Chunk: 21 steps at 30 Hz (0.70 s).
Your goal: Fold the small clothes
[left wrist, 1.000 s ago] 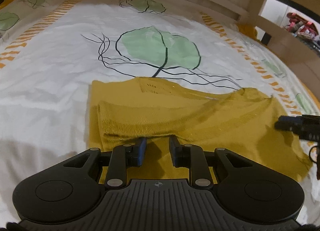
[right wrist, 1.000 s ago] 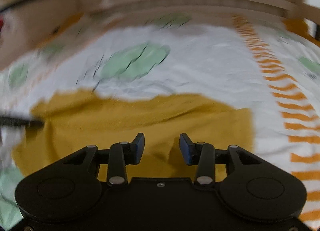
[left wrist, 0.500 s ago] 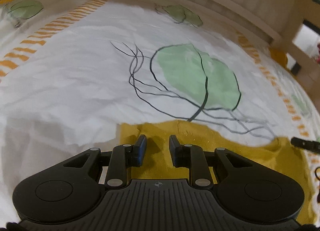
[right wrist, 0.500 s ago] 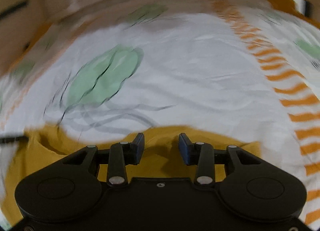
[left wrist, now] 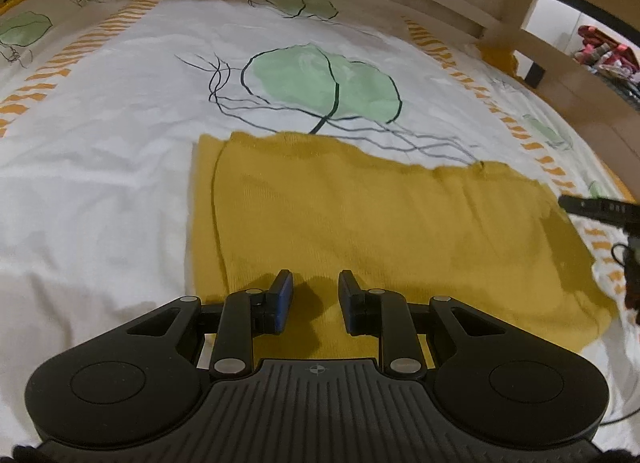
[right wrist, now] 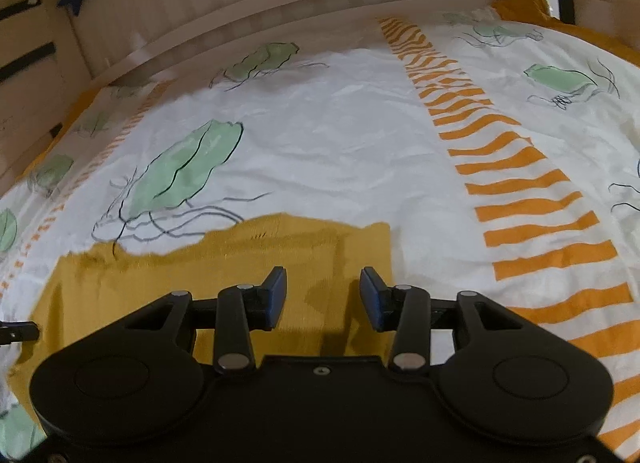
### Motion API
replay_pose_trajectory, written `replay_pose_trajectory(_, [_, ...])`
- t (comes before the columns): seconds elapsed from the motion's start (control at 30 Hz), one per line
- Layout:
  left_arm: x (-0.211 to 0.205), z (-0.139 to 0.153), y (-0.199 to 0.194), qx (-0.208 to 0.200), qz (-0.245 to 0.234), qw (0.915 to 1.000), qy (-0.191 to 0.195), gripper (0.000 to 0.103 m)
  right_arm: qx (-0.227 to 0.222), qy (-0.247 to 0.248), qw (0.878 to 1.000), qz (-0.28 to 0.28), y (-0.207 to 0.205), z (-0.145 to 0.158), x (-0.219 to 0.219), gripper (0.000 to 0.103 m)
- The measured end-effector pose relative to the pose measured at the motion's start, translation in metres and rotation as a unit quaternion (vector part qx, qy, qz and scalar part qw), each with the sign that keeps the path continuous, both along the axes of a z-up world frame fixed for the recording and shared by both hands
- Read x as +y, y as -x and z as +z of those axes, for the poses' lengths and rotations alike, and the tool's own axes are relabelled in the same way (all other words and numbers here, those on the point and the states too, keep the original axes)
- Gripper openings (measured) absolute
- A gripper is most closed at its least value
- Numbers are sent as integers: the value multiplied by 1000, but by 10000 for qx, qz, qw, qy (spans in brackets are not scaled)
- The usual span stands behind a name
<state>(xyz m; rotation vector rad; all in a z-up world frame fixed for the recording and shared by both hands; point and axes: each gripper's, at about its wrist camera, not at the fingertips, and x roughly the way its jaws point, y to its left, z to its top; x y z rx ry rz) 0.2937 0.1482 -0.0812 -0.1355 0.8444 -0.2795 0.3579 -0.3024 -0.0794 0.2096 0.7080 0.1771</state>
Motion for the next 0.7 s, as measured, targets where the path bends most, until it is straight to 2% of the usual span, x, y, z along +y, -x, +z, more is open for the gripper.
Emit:
replay_pose_trajectory(0.17, [6, -12, -1, 211, 120, 9995, 182, 24, -31, -72, 10000, -34, -14, -4, 4, 52])
replay_pose_trajectory(0.33, [9, -14, 2, 220, 131, 9993, 256, 24, 139, -19, 9999, 43, -28, -14, 8, 51])
replay_pose_trajectory(0.37, [9, -14, 2, 221, 122, 9994, 251, 24, 156, 2, 9998, 76, -29, -15, 10, 40])
replay_pose_trajectory(0.43, [9, -14, 2, 234, 112, 9993, 251, 24, 130, 161, 9997, 118, -29, -14, 15, 10])
replay_pose_trajectory(0.5, [9, -13, 2, 253, 81, 9994, 229, 24, -37, 429, 9989, 186, -26, -8, 22, 9])
replay_pose_trajectory(0.6, [8, -13, 2, 265, -8, 9996, 133, 24, -306, 986, 9946, -93, -28, 0, 22, 8])
replay_pose_trajectory(0.67, [7, -14, 3, 268, -49, 9996, 79, 24, -121, 778, 9965, -276, -38, -5, 11, 8])
replay_pose_trajectory(0.7, [7, -13, 4, 275, -60, 9996, 56, 24, -88, 855, 9959, -294, -40, -7, 12, 8])
